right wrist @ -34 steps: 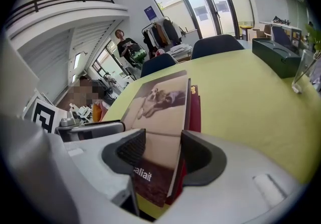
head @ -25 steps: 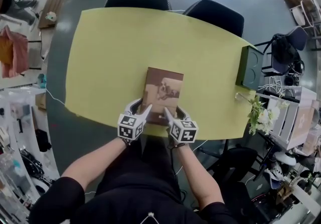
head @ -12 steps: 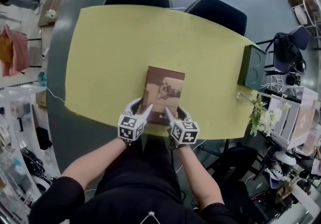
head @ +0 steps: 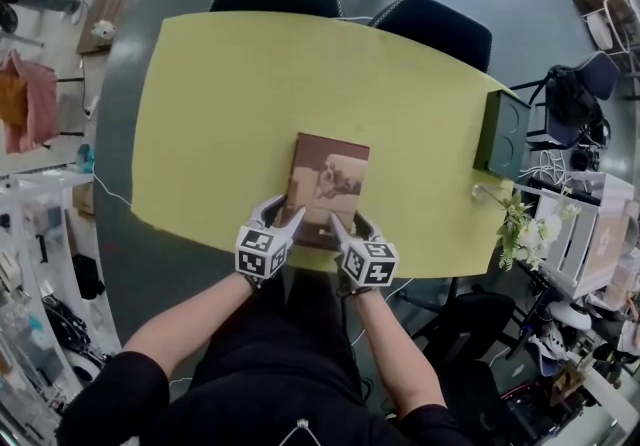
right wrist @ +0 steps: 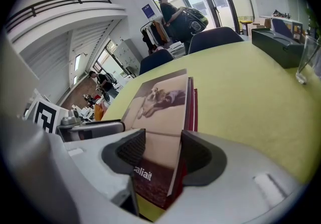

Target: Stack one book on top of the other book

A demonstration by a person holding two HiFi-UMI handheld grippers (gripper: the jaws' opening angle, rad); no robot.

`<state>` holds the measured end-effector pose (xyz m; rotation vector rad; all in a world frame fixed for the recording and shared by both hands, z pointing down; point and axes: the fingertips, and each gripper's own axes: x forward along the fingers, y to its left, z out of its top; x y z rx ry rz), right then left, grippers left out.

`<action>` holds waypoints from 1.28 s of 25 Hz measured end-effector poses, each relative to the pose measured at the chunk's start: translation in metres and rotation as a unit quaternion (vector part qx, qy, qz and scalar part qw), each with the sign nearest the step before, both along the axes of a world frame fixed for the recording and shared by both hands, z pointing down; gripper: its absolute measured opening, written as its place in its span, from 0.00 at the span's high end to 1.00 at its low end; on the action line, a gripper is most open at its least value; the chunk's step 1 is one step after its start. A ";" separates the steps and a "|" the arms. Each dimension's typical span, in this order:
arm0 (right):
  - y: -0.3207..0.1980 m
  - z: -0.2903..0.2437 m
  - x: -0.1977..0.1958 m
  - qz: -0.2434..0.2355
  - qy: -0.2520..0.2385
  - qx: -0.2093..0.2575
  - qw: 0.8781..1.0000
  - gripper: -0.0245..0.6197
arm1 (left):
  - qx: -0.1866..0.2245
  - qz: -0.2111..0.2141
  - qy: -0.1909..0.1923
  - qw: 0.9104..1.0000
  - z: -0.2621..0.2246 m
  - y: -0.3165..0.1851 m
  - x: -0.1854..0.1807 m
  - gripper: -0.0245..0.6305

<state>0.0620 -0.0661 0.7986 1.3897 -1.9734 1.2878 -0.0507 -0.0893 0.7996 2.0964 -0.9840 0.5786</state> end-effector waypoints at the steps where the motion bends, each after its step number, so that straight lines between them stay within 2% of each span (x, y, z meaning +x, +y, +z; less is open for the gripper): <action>1: 0.000 -0.002 0.001 0.000 0.001 0.003 1.000 0.61 | 0.001 -0.003 0.000 1.000 -0.002 -0.001 -0.002 0.66; 4: 0.000 -0.012 0.014 0.013 0.007 0.024 1.000 0.61 | -0.003 -0.026 0.002 1.000 -0.006 -0.003 -0.015 0.66; 9: -0.001 -0.040 0.068 0.078 0.012 0.057 0.995 0.61 | 0.019 -0.067 -0.004 0.998 -0.026 -0.014 -0.054 0.67; 12: -0.008 -0.073 0.093 0.108 0.007 0.091 0.990 0.62 | 0.057 -0.088 -0.005 0.994 -0.057 -0.029 -0.075 0.77; 14: -0.013 -0.106 0.099 0.114 0.004 0.126 0.985 0.76 | 0.096 -0.092 -0.003 0.991 -0.089 -0.037 -0.084 0.88; 15: -0.014 -0.125 0.098 0.114 0.003 0.144 0.983 0.83 | 0.115 -0.091 -0.001 0.989 -0.107 -0.039 -0.086 0.94; 17: -0.015 -0.163 0.091 0.104 0.005 0.181 0.978 0.93 | 0.152 -0.080 0.008 0.985 -0.144 -0.041 -0.084 0.95; 18: -0.016 -0.181 0.086 0.096 0.010 0.198 0.976 0.96 | 0.170 -0.072 0.013 0.983 -0.163 -0.041 -0.081 0.95; 22: -0.021 -0.240 0.061 0.060 0.035 0.255 0.964 0.96 | 0.234 -0.044 0.034 0.971 -0.231 -0.040 -0.065 0.95; 27: -0.010 -0.305 0.022 0.032 0.032 0.288 0.957 0.96 | 0.267 -0.007 0.060 0.962 -0.298 -0.014 -0.048 0.95; 32: 0.001 -0.354 -0.008 0.006 0.024 0.319 0.947 0.96 | 0.295 0.032 0.087 0.951 -0.342 0.009 -0.025 0.95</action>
